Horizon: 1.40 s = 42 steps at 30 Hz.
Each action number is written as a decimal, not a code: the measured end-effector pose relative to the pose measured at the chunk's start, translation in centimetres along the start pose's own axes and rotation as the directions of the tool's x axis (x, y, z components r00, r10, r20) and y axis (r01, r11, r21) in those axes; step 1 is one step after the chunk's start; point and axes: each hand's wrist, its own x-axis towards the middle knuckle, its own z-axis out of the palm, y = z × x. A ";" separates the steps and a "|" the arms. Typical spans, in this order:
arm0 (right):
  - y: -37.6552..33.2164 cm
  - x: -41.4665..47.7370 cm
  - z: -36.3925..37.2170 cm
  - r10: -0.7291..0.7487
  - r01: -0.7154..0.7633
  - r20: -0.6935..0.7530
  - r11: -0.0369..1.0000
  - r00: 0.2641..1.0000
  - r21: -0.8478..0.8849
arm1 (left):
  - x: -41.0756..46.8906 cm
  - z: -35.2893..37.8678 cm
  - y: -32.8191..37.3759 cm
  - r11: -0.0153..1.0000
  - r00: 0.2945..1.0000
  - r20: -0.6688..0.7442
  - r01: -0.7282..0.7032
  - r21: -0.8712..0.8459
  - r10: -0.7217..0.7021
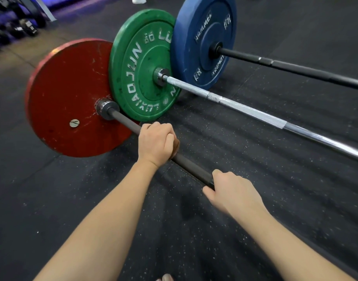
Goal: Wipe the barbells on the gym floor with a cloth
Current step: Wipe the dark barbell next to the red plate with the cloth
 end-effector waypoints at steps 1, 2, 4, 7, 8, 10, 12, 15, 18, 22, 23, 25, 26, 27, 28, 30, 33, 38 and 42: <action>0.0 0.0 0.0 0.006 -0.006 0.006 1.000 1.000 0.004 | -0.2 0.0 0.4 1.000 1.000 -0.008 0.025 -0.004 -0.025; 0.0 -0.1 -0.1 0.010 -0.010 0.012 1.000 1.000 0.007 | -0.6 0.0 0.8 0.999 0.998 -0.024 0.049 -0.018 -0.050; -0.1 -0.1 -0.2 0.018 -0.018 0.020 1.000 1.000 0.009 | -1.6 0.0 1.9 0.996 0.995 -0.059 0.072 -0.059 -0.076; -0.1 -0.1 -0.3 0.018 -0.018 0.024 1.000 1.000 0.006 | -3.3 0.6 4.6 0.997 0.997 -0.075 0.017 -0.079 -0.023; -0.2 -0.1 -0.3 0.017 -0.017 0.023 1.000 1.000 0.001 | -3.9 0.8 5.6 0.996 0.997 -0.078 -0.010 -0.084 0.003; -0.2 0.0 -0.2 0.012 -0.012 0.017 1.000 1.000 -0.011 | -4.2 0.9 6.3 0.993 0.994 -0.085 -0.071 -0.095 0.063; -0.2 0.0 -0.2 0.009 -0.009 0.010 1.000 1.000 -0.007 | -3.4 0.7 5.4 0.984 0.987 -0.057 -0.154 -0.085 0.149; -0.2 -0.1 -0.2 0.001 -0.001 0.000 1.000 1.000 -0.006 | -1.7 -0.1 2.4 0.985 0.989 -0.002 -0.151 -0.087 0.151; -0.1 -0.2 -0.2 0.001 -0.001 -0.002 1.000 1.000 0.001 | 0.4 -0.9 -1.1 0.998 0.999 -0.026 0.029 -0.055 -0.030; -0.1 -0.1 -0.2 0.002 -0.002 0.005 1.000 1.000 0.012 | 2.2 -0.8 -1.6 0.985 0.985 -0.015 0.170 -0.030 -0.171; -0.1 -0.1 -0.1 -0.001 0.001 0.004 1.000 1.000 0.014 | 2.1 -0.8 -1.2 0.982 0.983 -0.020 0.181 -0.056 -0.183; -0.1 -0.1 -0.1 -0.014 0.014 -0.004 1.000 1.000 0.007 | 1.6 -1.1 -0.4 0.971 0.978 -0.028 0.200 -0.133 -0.206; 0.0 -0.1 -0.1 -0.019 0.019 -0.006 1.000 1.000 0.004 | 1.2 -1.3 0.1 0.965 0.978 -0.036 0.197 -0.170 -0.206; 0.0 -0.1 -0.1 -0.021 0.021 -0.005 1.000 1.000 0.005 | 0.7 -1.2 0.5 0.962 0.979 -0.044 0.185 -0.201 -0.198; 0.0 -0.1 -0.1 -0.020 0.020 -0.001 1.000 1.000 0.008 | 0.0 -1.1 1.0 0.962 0.983 -0.052 0.163 -0.218 -0.179; 0.0 -0.1 -0.1 -0.015 0.015 0.004 1.000 1.000 0.012 | -1.7 -0.7 1.9 0.976 0.992 -0.083 0.071 -0.208 -0.090; 0.0 -0.1 0.0 0.005 -0.005 0.000 1.000 1.000 0.021 | -1.5 -0.5 0.5 0.985 0.997 -0.083 -0.022 -0.172 0.008; -0.1 -0.4 -0.1 0.014 -0.014 -0.016 1.000 1.000 0.023 | 2.2 -1.6 -4.1 0.974 0.979 -0.052 0.192 -0.119 -0.199; -0.1 -0.2 -0.2 0.021 -0.021 0.008 0.999 1.000 0.025 | 2.8 -1.7 -3.0 0.958 0.960 -0.028 0.277 -0.075 -0.279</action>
